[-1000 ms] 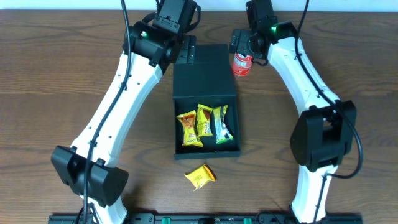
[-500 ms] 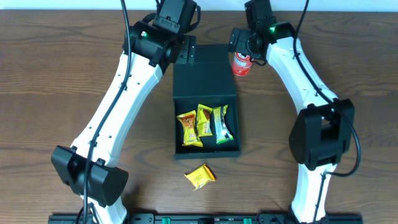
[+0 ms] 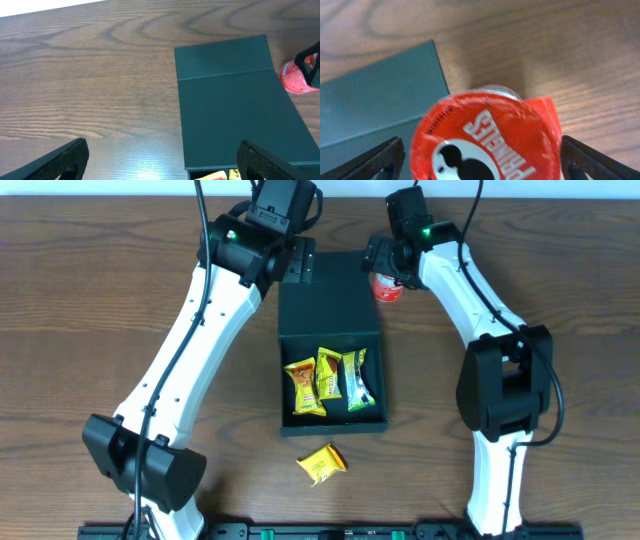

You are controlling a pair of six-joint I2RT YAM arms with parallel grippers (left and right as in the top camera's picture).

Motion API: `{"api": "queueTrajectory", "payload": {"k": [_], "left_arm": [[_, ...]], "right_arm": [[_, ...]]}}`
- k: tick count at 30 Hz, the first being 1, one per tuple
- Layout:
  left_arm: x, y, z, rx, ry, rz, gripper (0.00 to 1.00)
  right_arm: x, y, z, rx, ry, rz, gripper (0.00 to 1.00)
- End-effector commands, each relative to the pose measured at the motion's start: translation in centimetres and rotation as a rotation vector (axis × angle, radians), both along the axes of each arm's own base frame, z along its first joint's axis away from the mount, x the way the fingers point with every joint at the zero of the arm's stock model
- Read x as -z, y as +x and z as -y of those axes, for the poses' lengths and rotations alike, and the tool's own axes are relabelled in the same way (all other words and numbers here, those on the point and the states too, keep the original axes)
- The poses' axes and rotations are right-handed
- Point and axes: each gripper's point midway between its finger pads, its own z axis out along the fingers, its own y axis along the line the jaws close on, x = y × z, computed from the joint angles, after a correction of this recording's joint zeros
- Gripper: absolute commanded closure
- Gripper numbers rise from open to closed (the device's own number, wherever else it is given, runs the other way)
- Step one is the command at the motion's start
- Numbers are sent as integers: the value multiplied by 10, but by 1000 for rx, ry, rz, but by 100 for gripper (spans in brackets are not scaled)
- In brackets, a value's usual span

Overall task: Pack container
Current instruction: 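Grasp the red Pringles can with the right gripper and lift it, then lower the Pringles can into the box with the right gripper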

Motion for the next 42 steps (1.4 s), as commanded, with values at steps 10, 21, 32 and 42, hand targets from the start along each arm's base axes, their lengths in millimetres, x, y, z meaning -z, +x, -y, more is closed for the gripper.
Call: {"api": "queueTrajectory", "payload": {"k": [10, 21, 32, 42], "left_arm": [[-10, 2, -5, -15, -6, 24, 5], [-10, 4, -10, -28, -6, 24, 5], [-11, 5, -9, -28, -10, 32, 5], [-12, 7, -9, -28, -12, 38, 5]], "right_arm": [[1, 10, -1, 15, 13, 23, 28], [-10, 2, -7, -14, 56, 5, 29], [-105, -8, 13, 5, 127, 116, 32], [-162, -52, -1, -75, 350, 85, 31]]}}
